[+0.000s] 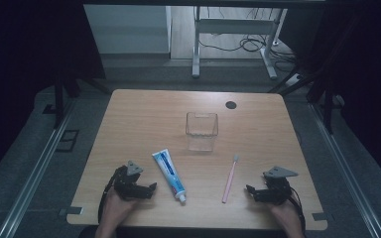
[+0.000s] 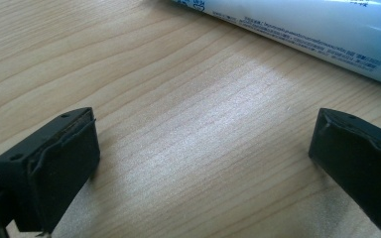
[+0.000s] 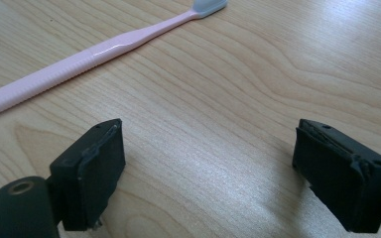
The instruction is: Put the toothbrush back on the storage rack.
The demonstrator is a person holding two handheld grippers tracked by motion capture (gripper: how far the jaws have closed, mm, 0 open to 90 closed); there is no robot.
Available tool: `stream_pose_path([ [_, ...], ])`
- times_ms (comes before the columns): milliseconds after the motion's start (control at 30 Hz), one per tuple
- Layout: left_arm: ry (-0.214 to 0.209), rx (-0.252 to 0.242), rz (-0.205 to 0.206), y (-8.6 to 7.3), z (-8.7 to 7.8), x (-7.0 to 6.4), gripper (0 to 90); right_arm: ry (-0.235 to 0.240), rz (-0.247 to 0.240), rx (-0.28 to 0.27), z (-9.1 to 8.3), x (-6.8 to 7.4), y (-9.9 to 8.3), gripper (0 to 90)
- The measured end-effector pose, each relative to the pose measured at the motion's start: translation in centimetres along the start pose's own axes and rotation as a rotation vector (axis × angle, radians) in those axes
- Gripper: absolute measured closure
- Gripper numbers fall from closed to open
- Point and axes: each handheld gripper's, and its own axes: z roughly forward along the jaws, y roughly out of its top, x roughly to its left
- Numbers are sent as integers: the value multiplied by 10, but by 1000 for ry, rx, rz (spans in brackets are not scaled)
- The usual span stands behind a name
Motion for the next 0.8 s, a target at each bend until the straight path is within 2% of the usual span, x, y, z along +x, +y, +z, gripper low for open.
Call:
stream_pose_path([
  [267,-2,3,7,0,0,1,0,5,0,-3,-1,1,-1,124],
  [467,14,-20,-20,-2,-3,2,57,4,0,-4,-1,1,-1,127],
  [800,14,-21,-16,-2,-3,1,65,15,-3,5,-3,2,-1,136],
])
